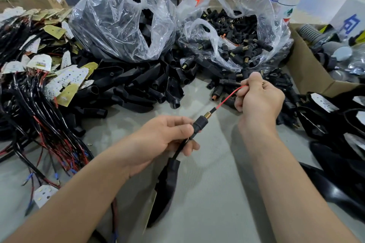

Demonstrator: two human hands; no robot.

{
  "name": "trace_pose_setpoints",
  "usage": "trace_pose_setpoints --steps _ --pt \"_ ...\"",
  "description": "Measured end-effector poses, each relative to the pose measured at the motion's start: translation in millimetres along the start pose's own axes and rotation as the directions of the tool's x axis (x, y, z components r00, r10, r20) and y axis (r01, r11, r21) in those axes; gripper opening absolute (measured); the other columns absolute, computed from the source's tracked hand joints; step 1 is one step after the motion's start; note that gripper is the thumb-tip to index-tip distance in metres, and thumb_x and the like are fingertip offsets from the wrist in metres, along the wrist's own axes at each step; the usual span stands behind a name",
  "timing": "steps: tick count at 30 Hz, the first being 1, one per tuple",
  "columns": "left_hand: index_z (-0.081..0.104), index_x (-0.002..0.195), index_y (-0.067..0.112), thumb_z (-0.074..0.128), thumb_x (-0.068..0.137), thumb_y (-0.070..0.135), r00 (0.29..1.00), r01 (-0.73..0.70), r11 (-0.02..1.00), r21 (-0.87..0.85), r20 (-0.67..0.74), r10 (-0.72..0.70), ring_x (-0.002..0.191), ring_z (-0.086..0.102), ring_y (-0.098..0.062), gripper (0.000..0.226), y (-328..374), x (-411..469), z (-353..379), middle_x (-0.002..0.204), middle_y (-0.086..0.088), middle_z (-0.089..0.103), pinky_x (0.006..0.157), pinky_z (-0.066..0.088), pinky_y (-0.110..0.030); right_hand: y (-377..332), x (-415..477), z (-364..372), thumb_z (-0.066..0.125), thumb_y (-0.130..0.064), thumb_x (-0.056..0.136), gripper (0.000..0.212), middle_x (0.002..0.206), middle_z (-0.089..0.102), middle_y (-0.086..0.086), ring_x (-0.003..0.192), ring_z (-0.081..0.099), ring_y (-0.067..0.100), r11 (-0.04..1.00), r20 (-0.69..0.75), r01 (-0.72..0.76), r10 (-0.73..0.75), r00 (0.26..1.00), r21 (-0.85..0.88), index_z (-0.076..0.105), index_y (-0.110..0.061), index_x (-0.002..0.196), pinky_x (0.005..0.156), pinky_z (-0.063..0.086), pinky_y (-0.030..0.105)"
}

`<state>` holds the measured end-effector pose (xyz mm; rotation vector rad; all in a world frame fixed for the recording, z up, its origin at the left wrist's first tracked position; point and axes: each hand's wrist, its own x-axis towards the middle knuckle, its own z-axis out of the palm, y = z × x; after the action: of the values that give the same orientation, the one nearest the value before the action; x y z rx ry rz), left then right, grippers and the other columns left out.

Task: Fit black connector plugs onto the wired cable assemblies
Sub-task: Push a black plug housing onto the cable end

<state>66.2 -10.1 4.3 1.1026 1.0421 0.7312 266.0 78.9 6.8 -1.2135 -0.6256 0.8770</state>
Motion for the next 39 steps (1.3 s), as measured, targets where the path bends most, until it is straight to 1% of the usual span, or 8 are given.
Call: trace_pose_setpoints --steps 12,15,17,19,22,27,33,39 --pt "0.067 0.104 0.007 0.058 0.095 0.017 0.946 0.172 0.971 -0.164 0.301 -0.117 0.069 0.067 -0.033 0.016 7 -12 -31 0.068 -0.014 0.056 0.066 0.058 -0.041 -6 19 -14 0.054 -0.021 0.101 0.039 0.041 0.05 -0.003 0.032 0.036 0.013 1.0 -0.126 0.008 -0.007 0.992 0.01 0.06 -0.01 0.064 0.038 0.029 0.018" --pt "0.062 0.104 0.004 0.06 0.097 0.014 0.974 0.18 0.974 -0.14 0.162 -0.157 0.062 0.062 -0.029 0.012 6 -8 -37 0.068 -0.014 0.054 0.057 0.056 -0.036 -7 15 -13 0.057 -0.017 0.099 0.013 0.048 0.06 -0.003 0.036 0.047 0.012 0.998 -0.117 0.031 -0.037 0.992 -0.047 0.065 -0.013 0.089 0.043 0.038 0.024" --pt "0.06 0.103 0.005 0.053 0.1 0.015 0.992 0.124 0.986 -0.114 0.016 -0.123 0.055 0.056 -0.025 0.012 4 -3 -36 0.066 -0.013 0.054 0.047 0.052 -0.031 -7 3 -12 0.063 -0.02 0.092 0.036 0.064 0.071 -0.006 0.049 0.063 0.009 0.951 -0.031 0.187 -0.201 0.979 -0.247 0.056 -0.028 0.126 0.06 0.052 0.029" --pt "0.06 0.099 0.007 0.049 0.105 0.011 0.99 0.049 0.994 -0.102 -0.126 -0.062 0.051 0.054 -0.024 0.013 2 4 -33 0.064 -0.012 0.054 0.043 0.05 -0.029 -7 -13 -8 0.067 -0.016 0.087 0.06 0.081 0.075 -0.014 0.065 0.069 0.004 0.824 0.177 0.417 -0.378 0.909 -0.383 0.048 -0.044 0.136 0.075 0.056 0.023" --pt "0.064 0.097 0.007 0.053 0.104 0.008 0.96 -0.063 0.998 0.013 -0.273 0.064 0.047 0.054 -0.023 0.013 -4 12 -27 0.061 -0.012 0.057 0.041 0.048 -0.029 -2 -43 9 0.058 0.002 0.081 0.042 0.096 0.077 -0.013 0.09 0.068 -0.001 0.685 0.595 0.646 -0.377 0.71 -0.337 0.075 -0.03 0.102 0.093 0.053 0.025" --pt "0.071 0.09 0.008 0.066 0.088 0.019 0.905 -0.169 0.962 0.213 -0.352 0.237 0.047 0.054 -0.028 0.012 -6 14 -25 0.059 -0.014 0.06 0.042 0.046 -0.031 1 -71 22 0.06 -0.002 0.067 0.053 0.101 0.069 -0.021 0.117 0.053 0.005 0.469 0.884 0.822 -0.16 0.439 -0.323 0.074 -0.033 0.107 0.118 0.006 0.016" --pt "0.079 0.09 0.019 0.068 0.082 0.032 0.919 -0.143 0.984 0.11 -0.353 0.173 0.057 0.063 -0.026 0.019 2 9 -27 0.078 -0.013 0.073 0.054 0.054 -0.033 -4 -55 11 0.069 -0.005 0.08 0.03 0.09 0.075 -0.017 0.092 0.066 0.003 0.543 0.853 0.743 -0.089 0.515 -0.392 0.073 -0.03 0.096 0.093 0.043 0.014" --pt "0.081 0.101 0.029 0.079 0.078 0.026 0.962 -0.074 0.997 -0.011 -0.264 0.068 0.083 0.074 -0.015 0.024 6 4 -38 0.102 -0.004 0.079 0.065 0.06 -0.027 -7 -32 2 0.063 -0.009 0.089 0.023 0.092 0.071 -0.012 0.087 0.062 0.013 0.57 0.781 0.665 -0.064 0.622 -0.482 0.071 -0.029 0.097 0.084 0.048 0.032"
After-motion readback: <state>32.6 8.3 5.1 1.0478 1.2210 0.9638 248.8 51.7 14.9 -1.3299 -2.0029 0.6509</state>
